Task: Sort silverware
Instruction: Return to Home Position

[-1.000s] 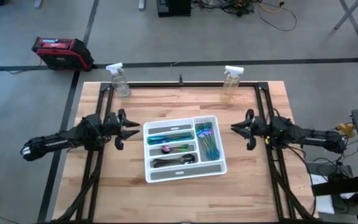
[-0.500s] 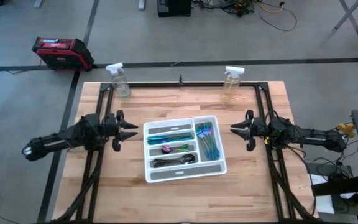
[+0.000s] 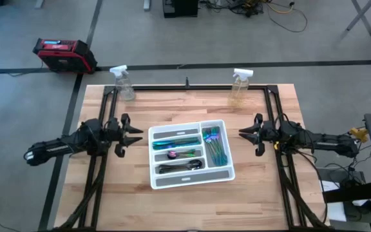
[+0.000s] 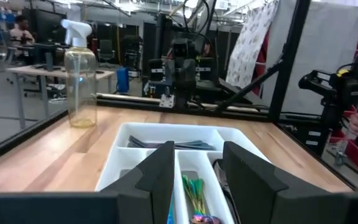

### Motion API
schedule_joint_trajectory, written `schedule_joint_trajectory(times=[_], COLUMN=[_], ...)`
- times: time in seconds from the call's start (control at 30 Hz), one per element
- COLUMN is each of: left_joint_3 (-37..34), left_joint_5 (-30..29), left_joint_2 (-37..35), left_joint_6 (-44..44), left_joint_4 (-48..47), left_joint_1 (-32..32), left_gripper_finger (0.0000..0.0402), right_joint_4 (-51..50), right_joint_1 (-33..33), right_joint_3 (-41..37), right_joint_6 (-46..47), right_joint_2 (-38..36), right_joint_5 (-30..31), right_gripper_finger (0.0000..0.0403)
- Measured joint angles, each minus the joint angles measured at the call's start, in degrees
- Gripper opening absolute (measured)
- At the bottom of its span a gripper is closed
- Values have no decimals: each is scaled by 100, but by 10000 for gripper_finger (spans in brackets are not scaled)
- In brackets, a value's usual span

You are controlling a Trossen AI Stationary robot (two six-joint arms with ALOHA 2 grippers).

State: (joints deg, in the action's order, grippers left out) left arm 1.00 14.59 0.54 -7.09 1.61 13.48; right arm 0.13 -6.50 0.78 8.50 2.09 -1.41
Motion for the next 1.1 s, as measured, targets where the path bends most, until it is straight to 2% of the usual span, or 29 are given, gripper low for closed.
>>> schedule_joint_trajectory(times=[0.1, 0.17, 0.47, 0.57, 0.73, 0.97, 1.1], left_joint_3=[-16, -53, -53, -53, -53, -53, -53], left_joint_5=[-72, -340, -2118, -2784, -2407, -2458, -2456], left_joint_2=[-41, -50, -37, -48, -32, 59, 124], left_joint_6=[32, 76, 301, 407, 449, 805, 591], left_joint_4=[52, 101, 26, 138, 75, 82, 88], left_joint_1=[-198, -403, -1909, -2165, -2173, -2167, -2165], left_gripper_finger=[119, 120, 132, 130, 122, 123, 130], right_joint_4=[-2, -1, -2, -3, 45, 303, 279], right_joint_1=[0, 0, 0, 0, -11, -26, -28], right_joint_3=[0, 0, 0, 0, -5, -9, -17], right_joint_6=[3, 6, 73, 226, 497, 19, -371], right_joint_2=[43, 77, 388, 645, 1041, 754, 706], right_joint_5=[4, 4, 10, 7, 90, 1273, 1491], right_gripper_finger=[51, 47, 38, 43, 54, 70, 77])
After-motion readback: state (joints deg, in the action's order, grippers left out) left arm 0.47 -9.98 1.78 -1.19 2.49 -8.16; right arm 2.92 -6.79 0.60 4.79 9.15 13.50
